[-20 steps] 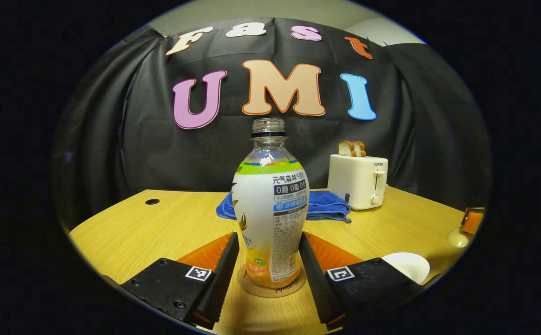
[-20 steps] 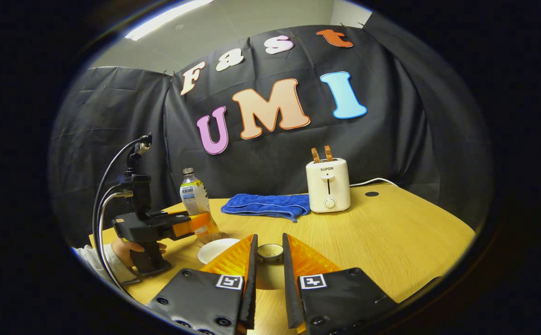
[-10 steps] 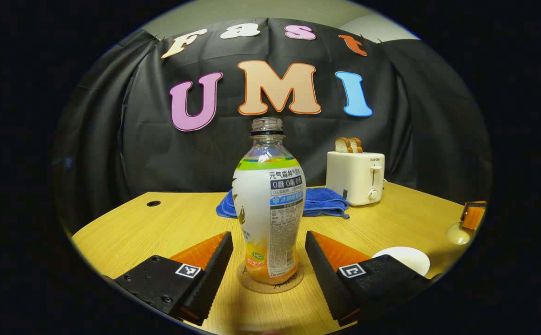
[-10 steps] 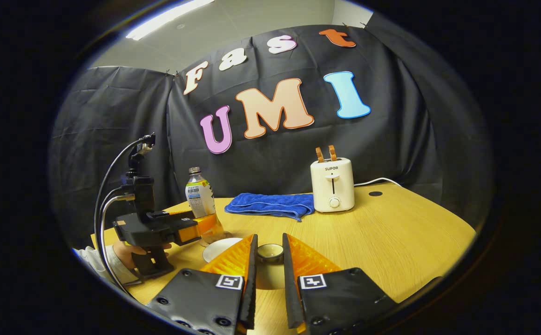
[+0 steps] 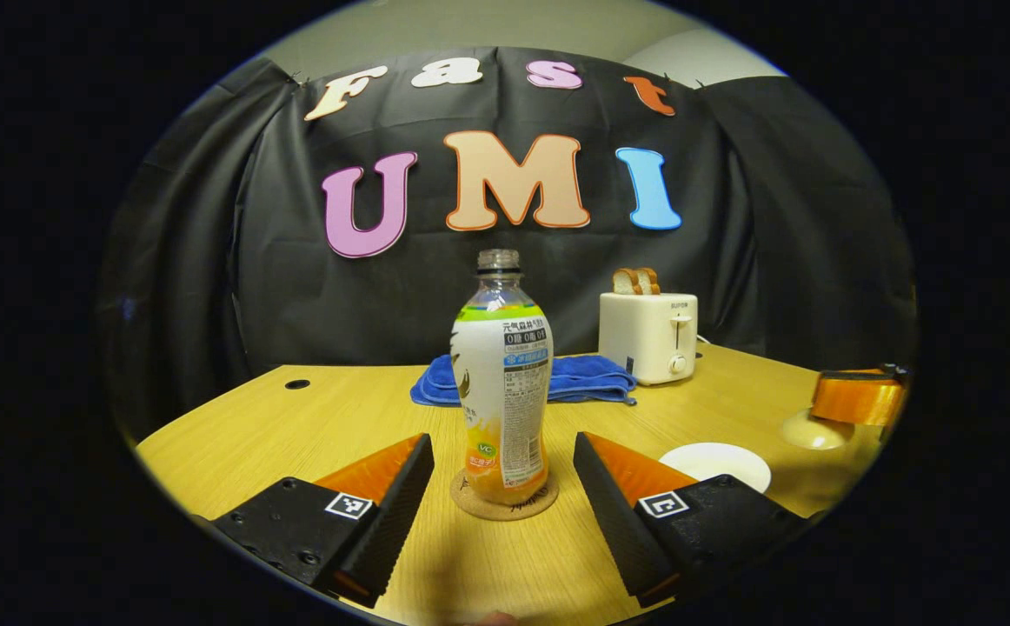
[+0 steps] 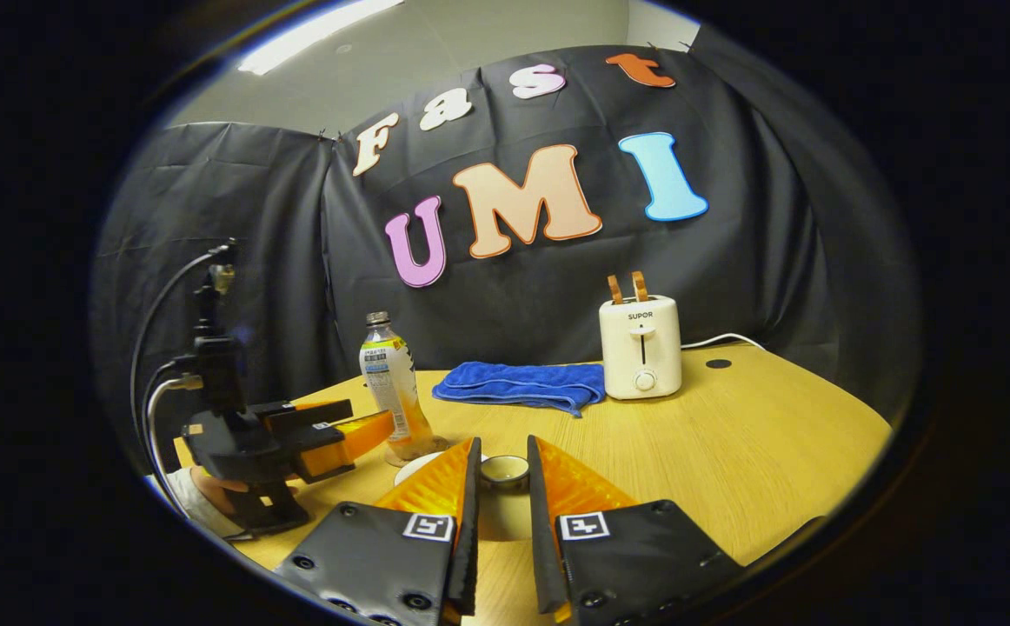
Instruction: Open the teacup lid with one hand, grasp the water bottle and pour water into the teacup with the other hand; after pouring, place the water bottle on the coaster and then close the teacup lid.
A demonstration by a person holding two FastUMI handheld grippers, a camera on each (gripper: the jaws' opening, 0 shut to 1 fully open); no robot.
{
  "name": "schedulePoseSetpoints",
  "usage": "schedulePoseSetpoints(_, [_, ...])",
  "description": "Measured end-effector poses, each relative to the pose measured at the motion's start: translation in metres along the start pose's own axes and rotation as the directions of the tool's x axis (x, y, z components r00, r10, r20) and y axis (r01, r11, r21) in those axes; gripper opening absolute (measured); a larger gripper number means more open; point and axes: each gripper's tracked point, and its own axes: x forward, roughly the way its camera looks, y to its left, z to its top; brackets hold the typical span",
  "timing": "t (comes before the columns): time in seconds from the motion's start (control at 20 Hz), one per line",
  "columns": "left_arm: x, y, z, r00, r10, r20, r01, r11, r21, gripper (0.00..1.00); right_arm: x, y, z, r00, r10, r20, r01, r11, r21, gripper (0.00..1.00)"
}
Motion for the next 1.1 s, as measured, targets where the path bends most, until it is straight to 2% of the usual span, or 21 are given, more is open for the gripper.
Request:
schedulePoseSetpoints(0.6, [-0.046, 0.021, 0.012, 0.998, 0.023, 0.066, -0.023, 1.000, 0.000, 0.94, 0.040, 0.043, -0.004, 0.999, 0.046, -0.006, -0.047, 0.996, -0.071, 0.30])
schedulePoseSetpoints(1.1, [-0.065, 0.029, 0.029, 0.991, 0.028, 0.128, -0.030, 0.999, 0.015, 0.94, 0.058, 0.055, -0.026, 0.998, 0.046, -0.051, -0.051, 0.993, -0.109, 0.30])
